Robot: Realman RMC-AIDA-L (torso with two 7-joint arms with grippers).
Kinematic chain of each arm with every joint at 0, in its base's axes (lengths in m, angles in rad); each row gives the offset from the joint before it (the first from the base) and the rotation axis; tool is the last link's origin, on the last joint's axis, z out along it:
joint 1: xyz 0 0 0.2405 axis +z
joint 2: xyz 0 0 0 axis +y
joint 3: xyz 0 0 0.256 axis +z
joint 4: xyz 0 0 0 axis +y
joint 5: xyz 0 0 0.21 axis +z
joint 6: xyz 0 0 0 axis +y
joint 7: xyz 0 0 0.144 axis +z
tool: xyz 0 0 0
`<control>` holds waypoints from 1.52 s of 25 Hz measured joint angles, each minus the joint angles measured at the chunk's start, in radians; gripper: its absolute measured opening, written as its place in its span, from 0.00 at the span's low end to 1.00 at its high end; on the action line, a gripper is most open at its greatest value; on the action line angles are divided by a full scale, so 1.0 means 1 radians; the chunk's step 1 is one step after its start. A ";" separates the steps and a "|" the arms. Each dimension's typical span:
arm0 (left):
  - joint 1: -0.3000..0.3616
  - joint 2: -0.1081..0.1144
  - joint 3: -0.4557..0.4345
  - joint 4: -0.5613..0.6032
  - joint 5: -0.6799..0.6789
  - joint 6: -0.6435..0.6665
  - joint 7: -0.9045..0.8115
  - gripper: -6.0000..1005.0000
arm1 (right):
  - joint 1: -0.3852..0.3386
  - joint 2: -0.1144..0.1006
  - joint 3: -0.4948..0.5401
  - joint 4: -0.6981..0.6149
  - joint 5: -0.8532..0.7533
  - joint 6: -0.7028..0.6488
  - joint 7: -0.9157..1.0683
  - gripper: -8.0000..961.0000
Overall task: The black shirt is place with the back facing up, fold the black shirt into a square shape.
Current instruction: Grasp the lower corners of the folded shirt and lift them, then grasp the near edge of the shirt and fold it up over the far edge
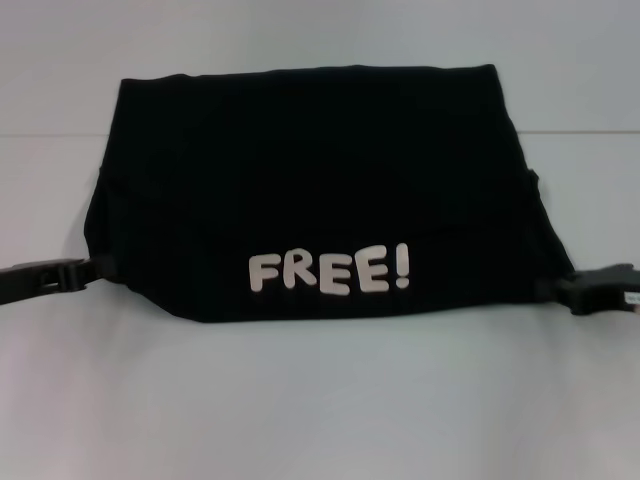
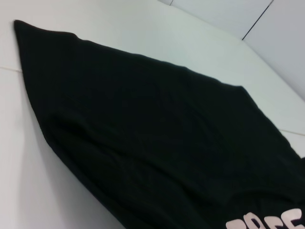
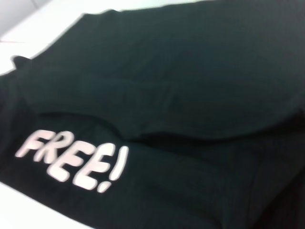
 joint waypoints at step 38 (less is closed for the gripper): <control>0.009 0.063 -0.182 0.060 0.119 0.415 -0.047 0.01 | -0.208 -0.063 0.353 -0.010 0.027 -0.554 -0.201 0.05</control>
